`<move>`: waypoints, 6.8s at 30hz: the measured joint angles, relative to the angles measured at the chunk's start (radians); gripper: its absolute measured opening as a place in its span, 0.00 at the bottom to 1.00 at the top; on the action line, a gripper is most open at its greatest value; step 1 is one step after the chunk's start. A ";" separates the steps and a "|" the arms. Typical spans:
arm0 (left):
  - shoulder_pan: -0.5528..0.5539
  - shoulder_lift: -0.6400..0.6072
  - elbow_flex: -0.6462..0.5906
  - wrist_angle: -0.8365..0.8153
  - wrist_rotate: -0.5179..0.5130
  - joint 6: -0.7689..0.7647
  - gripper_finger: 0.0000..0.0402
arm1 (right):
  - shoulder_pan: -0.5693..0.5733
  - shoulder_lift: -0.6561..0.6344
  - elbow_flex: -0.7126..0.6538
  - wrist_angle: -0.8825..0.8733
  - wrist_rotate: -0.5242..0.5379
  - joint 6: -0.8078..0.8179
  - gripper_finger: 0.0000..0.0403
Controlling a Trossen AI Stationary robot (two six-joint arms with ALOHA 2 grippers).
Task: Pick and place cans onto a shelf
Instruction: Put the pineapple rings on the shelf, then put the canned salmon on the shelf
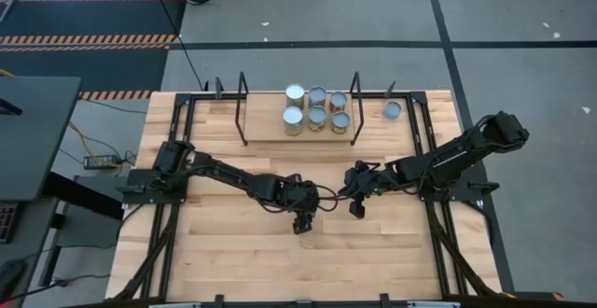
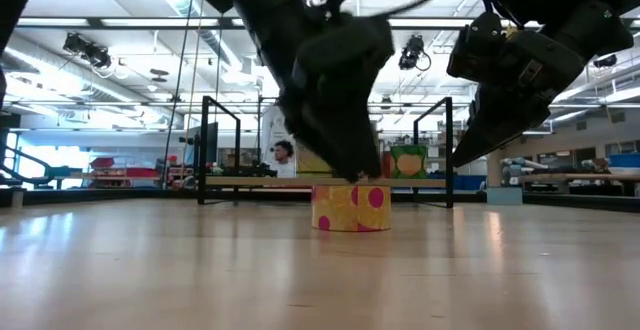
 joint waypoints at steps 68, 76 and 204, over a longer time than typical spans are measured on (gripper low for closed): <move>0.181 -0.462 0.003 -0.593 -0.269 0.258 0.71 | 0.036 -0.008 0.000 -0.020 -0.022 0.023 0.01; 0.521 -0.473 0.002 -0.557 -0.117 0.553 0.71 | 0.036 -0.006 0.000 -0.014 -0.016 0.041 0.01; 0.415 -0.548 -0.107 -0.297 -0.115 0.504 0.86 | -1.098 -0.100 0.234 -0.595 0.152 0.758 0.76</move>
